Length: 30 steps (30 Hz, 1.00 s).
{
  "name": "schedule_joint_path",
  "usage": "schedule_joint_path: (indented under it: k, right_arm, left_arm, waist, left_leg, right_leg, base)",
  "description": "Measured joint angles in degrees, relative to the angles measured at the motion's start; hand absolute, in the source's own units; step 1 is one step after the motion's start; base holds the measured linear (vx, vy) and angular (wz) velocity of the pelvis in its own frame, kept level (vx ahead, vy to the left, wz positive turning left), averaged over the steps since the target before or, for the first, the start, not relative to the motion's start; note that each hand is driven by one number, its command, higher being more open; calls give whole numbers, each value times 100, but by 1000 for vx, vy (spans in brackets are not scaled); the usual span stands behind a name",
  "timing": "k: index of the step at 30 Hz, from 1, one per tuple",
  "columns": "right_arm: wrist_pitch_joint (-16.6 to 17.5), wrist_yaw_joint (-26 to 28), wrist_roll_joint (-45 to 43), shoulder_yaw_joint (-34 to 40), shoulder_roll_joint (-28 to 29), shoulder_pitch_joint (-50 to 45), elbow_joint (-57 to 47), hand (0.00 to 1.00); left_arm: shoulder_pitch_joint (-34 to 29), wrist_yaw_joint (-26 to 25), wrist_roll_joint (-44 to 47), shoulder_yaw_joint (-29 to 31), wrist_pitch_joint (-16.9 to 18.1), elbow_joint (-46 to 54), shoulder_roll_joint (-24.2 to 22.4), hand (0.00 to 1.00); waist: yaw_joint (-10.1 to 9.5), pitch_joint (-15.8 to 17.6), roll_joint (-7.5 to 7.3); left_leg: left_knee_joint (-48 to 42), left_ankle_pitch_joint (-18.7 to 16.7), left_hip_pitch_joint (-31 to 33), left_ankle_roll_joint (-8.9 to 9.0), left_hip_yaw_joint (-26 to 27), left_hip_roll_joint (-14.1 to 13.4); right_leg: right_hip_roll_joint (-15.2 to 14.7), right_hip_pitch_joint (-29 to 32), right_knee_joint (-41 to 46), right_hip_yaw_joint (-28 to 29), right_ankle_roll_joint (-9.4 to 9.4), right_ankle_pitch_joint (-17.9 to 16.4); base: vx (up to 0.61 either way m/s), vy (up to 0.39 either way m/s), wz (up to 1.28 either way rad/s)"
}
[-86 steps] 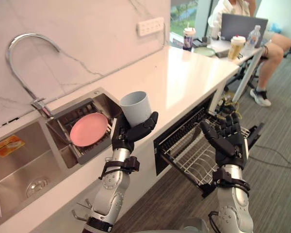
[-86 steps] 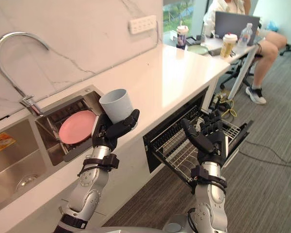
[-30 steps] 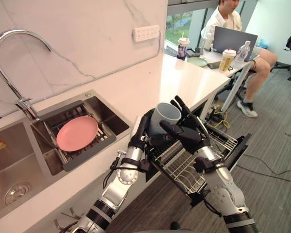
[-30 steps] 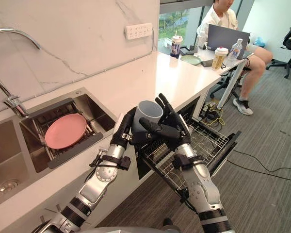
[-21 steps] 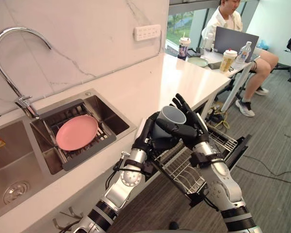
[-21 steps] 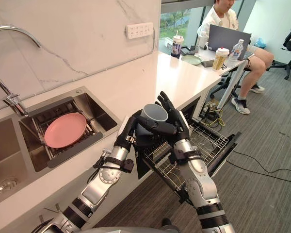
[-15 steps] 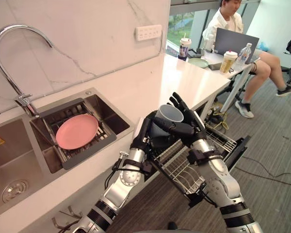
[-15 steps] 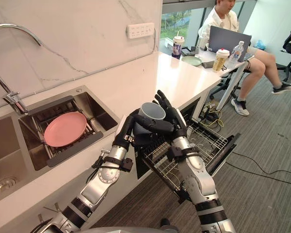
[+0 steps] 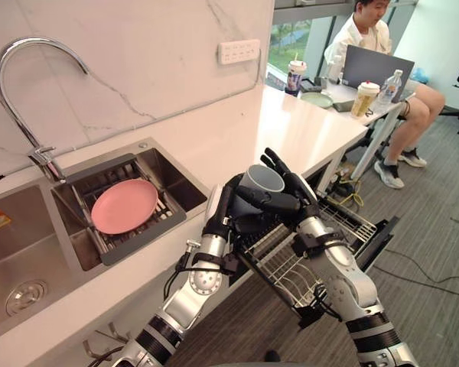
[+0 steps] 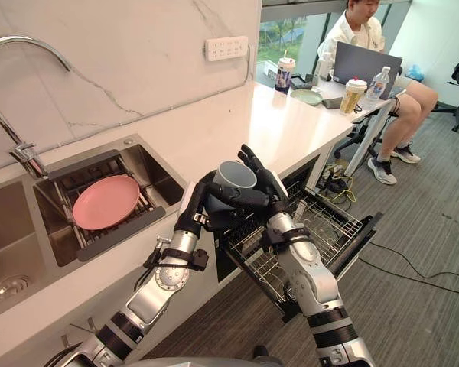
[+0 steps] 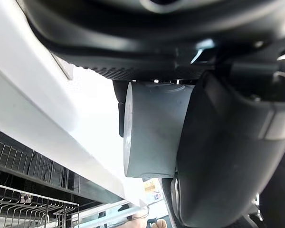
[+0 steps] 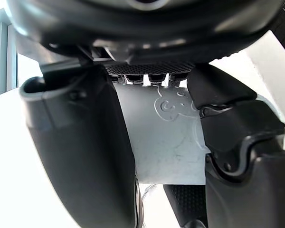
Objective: Walk over to the sink, pick up the cup, carry it to the dishwasher, place the cup inside the dishwasher, then close the dishwasher door
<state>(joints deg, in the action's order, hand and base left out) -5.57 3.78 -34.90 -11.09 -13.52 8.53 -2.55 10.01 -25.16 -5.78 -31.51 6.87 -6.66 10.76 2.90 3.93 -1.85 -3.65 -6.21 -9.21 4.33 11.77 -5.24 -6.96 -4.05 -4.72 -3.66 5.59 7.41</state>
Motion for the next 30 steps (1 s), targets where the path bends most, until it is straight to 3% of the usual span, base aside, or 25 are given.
schedule_joint_path:
  k: [12,13,19,30]
  right_arm:
    - [11,-10,-452,-460,95,22,73,100]
    - [11,-10,-495,-493,131,19,75,0]
    - [35,-69,-665,-494,221,-32,82,0]
    - [383,-375,-668,-569,217,-270,-113,0]
  left_arm:
    - [1,-536,-261,282,13,469,-156,0]
    - [10,-582,-315,289,27,480,-175,0]
    - [20,-611,-329,260,68,480,-221,0]
    - [129,-592,-416,93,65,479,-224,0]
  waist:
    - [-34,1,-1]
    - [-36,1,-1]
    - [-40,0,-1]
    - [-29,-17,-7]
  left_leg:
    - [94,0,-103,10,126,6]
    - [102,5,-117,14,129,8]
    - [145,28,-173,11,146,24]
    - [196,48,-219,15,145,28]
  right_leg:
    - [41,7,38,46,-17,-5]
    - [42,7,42,47,-17,-6]
    - [35,5,70,53,-18,-8]
    - [30,-15,83,56,-23,-12]
  base:
    - [-4,-1,-4]
    - [0,0,0]
    - [0,0,0]
    - [0,0,0]
